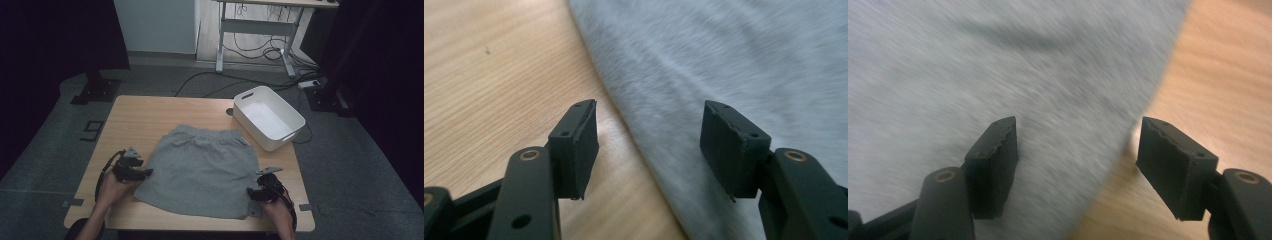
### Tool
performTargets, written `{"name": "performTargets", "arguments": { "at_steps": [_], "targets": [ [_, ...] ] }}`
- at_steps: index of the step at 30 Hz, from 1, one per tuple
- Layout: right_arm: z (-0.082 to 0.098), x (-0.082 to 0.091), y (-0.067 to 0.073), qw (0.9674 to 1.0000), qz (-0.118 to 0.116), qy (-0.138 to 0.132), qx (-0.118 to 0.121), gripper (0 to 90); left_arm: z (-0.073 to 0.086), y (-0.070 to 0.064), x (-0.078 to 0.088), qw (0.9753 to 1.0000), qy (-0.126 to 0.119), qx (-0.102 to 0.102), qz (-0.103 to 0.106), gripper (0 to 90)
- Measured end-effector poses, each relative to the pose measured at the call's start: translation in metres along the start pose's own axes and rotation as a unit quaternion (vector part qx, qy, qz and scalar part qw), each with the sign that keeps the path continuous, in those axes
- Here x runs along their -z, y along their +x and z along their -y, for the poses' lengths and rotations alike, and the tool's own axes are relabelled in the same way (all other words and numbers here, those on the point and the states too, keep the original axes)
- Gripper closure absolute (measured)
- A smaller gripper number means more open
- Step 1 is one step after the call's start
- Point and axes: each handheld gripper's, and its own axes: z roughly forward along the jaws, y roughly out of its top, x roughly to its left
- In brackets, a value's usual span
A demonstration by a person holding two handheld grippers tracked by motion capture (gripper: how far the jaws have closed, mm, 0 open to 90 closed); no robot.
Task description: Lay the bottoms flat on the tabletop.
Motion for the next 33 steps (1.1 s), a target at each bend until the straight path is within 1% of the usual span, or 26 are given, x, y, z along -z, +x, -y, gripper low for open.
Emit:
{"name": "performTargets", "arguments": {
  "at_steps": [1,2,3,5,6,7,10,12,13,15,18,19,21,22,23,24,25,26,28,29,30,33],
  "targets": [
    [0.002,-0.001,-0.002,1.0,0.005,0.004,-0.002,32.5,0.002,-0.003,-0.002,1.0,0.002,-0.006,-0.005,39.4],
    [0.004,-0.002,-0.006,0.9999,-0.004,-0.002,-0.009,33.5,0.003,-0.005,-0.001,1.0,0.0,-0.005,-0.004,39.9],
    [0.004,-0.002,-0.008,0.9999,-0.001,-0.003,-0.009,33.6,0.005,-0.007,0.0,1.0,0.001,-0.005,-0.004,40.1],
    [0.004,-0.001,-0.014,0.9998,0.015,-0.003,-0.012,35.0,0.008,-0.014,0.003,0.9999,0.003,-0.013,-0.007,40.1],
    [0.004,-0.001,-0.017,0.9997,0.018,-0.002,-0.016,35.1,0.012,-0.022,0.005,0.9999,0.002,-0.016,0.0,40.1],
    [0.004,-0.002,-0.023,0.9996,0.019,-0.003,-0.023,35.1,0.014,-0.026,0.006,0.9998,0.002,-0.018,0.002,40.1],
    [0.005,-0.001,-0.033,0.999,0.025,-0.005,-0.038,35.1,0.021,-0.043,0.011,0.9996,0.002,-0.022,0.014,39.7],
    [0.008,-0.001,-0.039,0.9986,0.025,-0.01,-0.046,35.0,0.026,-0.054,0.014,0.9993,0.002,-0.031,0.021,39.5],
    [0.009,0.0,-0.041,0.9984,0.024,-0.012,-0.05,34.8,0.027,-0.057,0.014,0.9992,0.001,-0.034,0.022,39.5],
    [0.011,0.0,-0.042,0.9982,0.023,-0.019,-0.052,34.1,0.027,-0.059,0.015,0.9991,0.001,-0.035,0.024,38.9],
    [0.013,-0.001,-0.042,0.9979,0.026,-0.023,-0.055,31.3,0.024,-0.052,0.012,0.9988,0.003,-0.034,0.036,29.9],
    [0.014,-0.001,-0.042,0.9977,0.027,-0.027,-0.056,29.2,0.023,-0.05,0.013,0.9988,-0.003,-0.031,0.037,25.5],
    [0.016,-0.001,-0.043,0.9972,0.029,-0.034,-0.059,26.2,0.018,-0.044,0.015,0.9986,-0.019,-0.027,0.042,21.5],
    [0.017,-0.002,-0.043,0.9971,0.029,-0.037,-0.06,24.8,0.013,-0.039,0.018,0.9983,-0.033,-0.025,0.041,19.5],
    [0.018,-0.002,-0.044,0.9969,0.03,-0.041,-0.06,21.5,0.008,-0.034,0.019,0.9981,-0.043,-0.022,0.039,17.1],
    [0.019,-0.003,-0.044,0.9966,0.031,-0.044,-0.062,19.7,0.003,-0.03,0.019,0.9978,-0.049,-0.02,0.041,15.6],
    [0.02,-0.003,-0.045,0.9964,0.033,-0.047,-0.063,17.8,-0.005,-0.023,0.018,0.9973,-0.057,-0.013,0.044,13.5],
    [0.022,-0.004,-0.045,0.9961,0.034,-0.051,-0.064,15.8,-0.012,-0.017,0.017,0.9971,-0.063,-0.009,0.042,13.6],
    [0.023,-0.005,-0.046,0.9957,0.036,-0.056,-0.065,13.6,-0.025,-0.008,0.011,0.9969,-0.066,-0.006,0.042,13.1],
    [0.024,-0.005,-0.046,0.9956,0.035,-0.058,-0.065,13.4,-0.037,-0.001,0.005,0.9974,-0.064,-0.008,0.033,12.1],
    [0.025,-0.005,-0.046,0.9955,0.035,-0.061,-0.064,13.3,-0.044,0.002,0.0,0.9979,-0.06,-0.01,0.023,11.5],
    [0.025,-0.005,-0.046,0.9954,0.034,-0.064,-0.063,13.0,-0.062,0.012,-0.015,0.9986,-0.051,-0.014,0.009,11.5]
  ]
}}
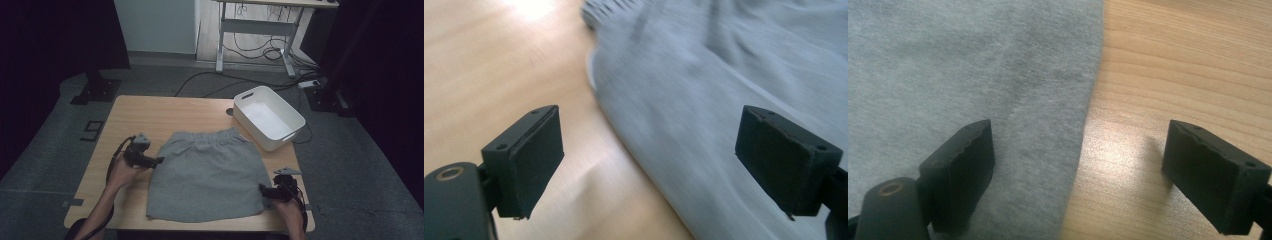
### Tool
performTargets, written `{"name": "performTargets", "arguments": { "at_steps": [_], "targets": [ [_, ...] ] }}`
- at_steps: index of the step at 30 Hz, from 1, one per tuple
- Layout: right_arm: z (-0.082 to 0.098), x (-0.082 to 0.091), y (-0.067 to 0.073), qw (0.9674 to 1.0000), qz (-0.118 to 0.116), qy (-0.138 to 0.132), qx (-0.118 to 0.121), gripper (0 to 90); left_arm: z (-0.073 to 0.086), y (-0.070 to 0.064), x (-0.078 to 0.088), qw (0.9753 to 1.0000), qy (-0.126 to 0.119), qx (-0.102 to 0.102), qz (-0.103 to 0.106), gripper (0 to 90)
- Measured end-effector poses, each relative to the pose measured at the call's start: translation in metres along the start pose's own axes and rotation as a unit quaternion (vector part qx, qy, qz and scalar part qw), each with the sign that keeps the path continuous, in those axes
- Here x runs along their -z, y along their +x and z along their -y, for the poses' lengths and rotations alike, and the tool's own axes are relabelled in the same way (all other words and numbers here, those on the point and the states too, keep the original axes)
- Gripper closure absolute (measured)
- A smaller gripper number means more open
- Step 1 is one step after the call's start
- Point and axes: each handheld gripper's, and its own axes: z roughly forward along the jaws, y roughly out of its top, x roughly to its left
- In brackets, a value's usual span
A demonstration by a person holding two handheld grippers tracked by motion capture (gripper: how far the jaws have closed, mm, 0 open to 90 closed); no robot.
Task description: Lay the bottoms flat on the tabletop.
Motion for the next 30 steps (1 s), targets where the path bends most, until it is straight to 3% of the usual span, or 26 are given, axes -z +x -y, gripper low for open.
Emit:
{"name": "performTargets", "arguments": {
  "at_steps": [6,11,12,16,21,25,30],
  "targets": [
    [0.0,0.0,-0.001,1.0,-0.001,0.0,0.001,13.0,-0.016,0.014,-0.032,0.9993,0.017,-0.005,-0.033,11.6],
    [0.001,0.003,-0.004,0.9998,-0.014,0.0,-0.014,13.4,-0.013,0.021,-0.053,0.9977,0.042,0.0,-0.053,11.6],
    [0.001,0.003,-0.005,0.9998,-0.018,-0.001,-0.013,13.5,-0.011,0.022,-0.055,0.9983,0.035,0.008,-0.046,10.8],
    [0.002,0.01,-0.008,0.9995,-0.027,-0.007,-0.012,13.7,-0.001,0.02,-0.048,0.9986,0.026,0.004,-0.046,13.0],
    [-0.004,0.017,-0.003,0.9987,-0.048,-0.016,-0.004,13.6,0.019,0.016,-0.034,0.9987,0.016,0.02,-0.044,12.9],
    [-0.011,0.019,0.01,0.9974,-0.067,-0.021,0.012,11.5,0.034,0.016,-0.023,0.9989,0.009,0.036,-0.029,12.9],
    [-0.022,0.018,0.033,0.9946,-0.093,-0.023,0.04,7.8,0.042,0.016,-0.02,0.999,-0.005,0.034,-0.029,12.7]
  ]
}}
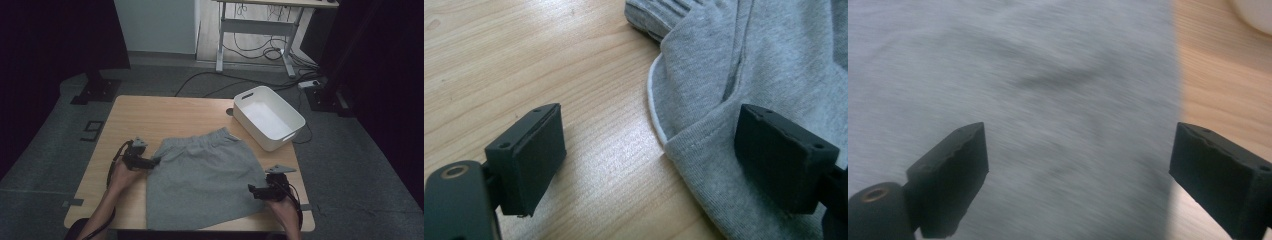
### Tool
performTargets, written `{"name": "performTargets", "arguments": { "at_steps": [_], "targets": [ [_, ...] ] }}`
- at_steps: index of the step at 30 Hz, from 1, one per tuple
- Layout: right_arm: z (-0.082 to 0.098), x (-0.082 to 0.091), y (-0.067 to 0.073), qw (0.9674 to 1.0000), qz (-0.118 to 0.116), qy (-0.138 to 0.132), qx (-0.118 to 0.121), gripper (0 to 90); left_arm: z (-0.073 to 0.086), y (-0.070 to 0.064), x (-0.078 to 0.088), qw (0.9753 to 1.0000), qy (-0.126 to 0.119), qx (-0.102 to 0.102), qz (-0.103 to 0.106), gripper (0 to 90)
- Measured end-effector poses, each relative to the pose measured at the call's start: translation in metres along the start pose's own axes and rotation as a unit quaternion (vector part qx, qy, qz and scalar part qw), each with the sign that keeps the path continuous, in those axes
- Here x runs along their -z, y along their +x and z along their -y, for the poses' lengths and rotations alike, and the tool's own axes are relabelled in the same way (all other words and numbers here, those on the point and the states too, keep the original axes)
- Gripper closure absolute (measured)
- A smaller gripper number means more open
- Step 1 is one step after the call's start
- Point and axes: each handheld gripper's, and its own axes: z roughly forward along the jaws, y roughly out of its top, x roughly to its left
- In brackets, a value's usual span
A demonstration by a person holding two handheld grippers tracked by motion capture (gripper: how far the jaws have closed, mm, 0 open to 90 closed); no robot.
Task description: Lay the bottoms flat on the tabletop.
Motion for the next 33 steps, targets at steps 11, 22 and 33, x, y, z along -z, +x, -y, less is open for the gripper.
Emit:
{"name": "performTargets", "arguments": {
  "at_steps": [11,22,33],
  "targets": [
    [-0.022,-0.035,0.073,0.993,-0.08,0.025,0.083,0.0,-0.002,0.002,-0.003,0.9999,0.008,0.005,-0.005,5.5],
    [-0.039,-0.07,0.157,0.9727,-0.159,0.041,0.164,0.2,-0.003,0.004,-0.005,0.9998,0.014,0.013,-0.012,0.3],
    [-0.047,-0.095,0.227,0.9493,-0.216,0.055,0.222,1.4,-0.005,0.005,-0.006,0.9997,0.016,0.013,-0.012,0.0]
  ]
}}
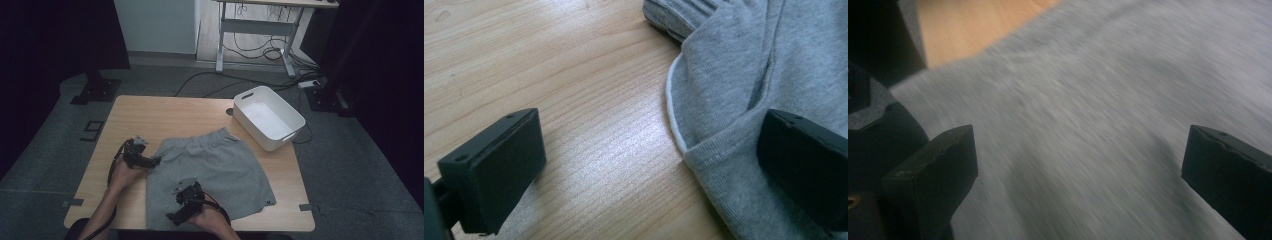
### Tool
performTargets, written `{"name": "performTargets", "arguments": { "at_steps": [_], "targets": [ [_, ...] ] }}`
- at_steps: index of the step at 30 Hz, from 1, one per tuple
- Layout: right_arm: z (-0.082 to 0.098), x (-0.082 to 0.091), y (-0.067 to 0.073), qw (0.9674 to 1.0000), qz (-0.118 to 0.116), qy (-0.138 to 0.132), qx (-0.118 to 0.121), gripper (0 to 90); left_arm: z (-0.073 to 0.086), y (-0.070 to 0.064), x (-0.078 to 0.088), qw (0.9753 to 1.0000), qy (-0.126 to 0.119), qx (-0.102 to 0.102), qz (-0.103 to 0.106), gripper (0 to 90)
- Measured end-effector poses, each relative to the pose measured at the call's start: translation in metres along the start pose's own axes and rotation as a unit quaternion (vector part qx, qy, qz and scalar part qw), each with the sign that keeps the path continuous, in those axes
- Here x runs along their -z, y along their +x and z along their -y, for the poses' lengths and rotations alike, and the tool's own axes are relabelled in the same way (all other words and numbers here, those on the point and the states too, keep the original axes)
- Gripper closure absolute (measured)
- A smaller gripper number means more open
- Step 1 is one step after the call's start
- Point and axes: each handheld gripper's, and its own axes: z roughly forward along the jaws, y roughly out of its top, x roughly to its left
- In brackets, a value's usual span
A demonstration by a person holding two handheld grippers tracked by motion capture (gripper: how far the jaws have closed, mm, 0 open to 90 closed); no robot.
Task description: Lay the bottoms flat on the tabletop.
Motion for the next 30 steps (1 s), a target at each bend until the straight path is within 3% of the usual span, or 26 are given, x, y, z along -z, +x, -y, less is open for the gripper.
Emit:
{"name": "performTargets", "arguments": {
  "at_steps": [8,10,12,16,20,25,27,30],
  "targets": [
    [-0.017,-0.03,0.02,0.9985,-0.003,0.023,0.049,6.6,-0.002,0.002,-0.002,1.0,0.0,0.001,-0.001,0.0],
    [-0.018,-0.035,0.02,0.997,0.015,0.031,0.069,8.6,-0.003,0.003,-0.002,1.0,0.0,0.002,-0.002,0.0],
    [-0.02,-0.035,0.016,0.9974,0.022,0.026,0.063,13.2,-0.003,0.003,-0.003,1.0,0.0,0.003,-0.003,0.0],
    [-0.022,-0.031,0.006,0.9977,0.038,0.032,0.047,14.3,-0.004,0.004,-0.004,1.0,0.0,0.004,-0.004,0.0],
    [-0.025,-0.026,0.012,0.9993,-0.001,0.014,0.036,13.9,-0.006,0.006,-0.005,1.0,0.0,0.006,-0.006,0.0],
    [-0.033,-0.032,0.032,0.998,-0.037,0.008,0.051,13.0,-0.007,0.008,-0.006,1.0,0.0,0.008,-0.006,0.0],
    [-0.035,-0.038,0.039,0.9975,-0.038,0.015,0.058,12.7,-0.007,0.008,-0.006,1.0,0.0,0.008,-0.006,0.0],
    [-0.037,-0.051,0.048,0.9962,-0.018,0.031,0.079,12.8,-0.007,0.008,-0.006,1.0,0.0,0.007,-0.006,0.0]
  ]
}}
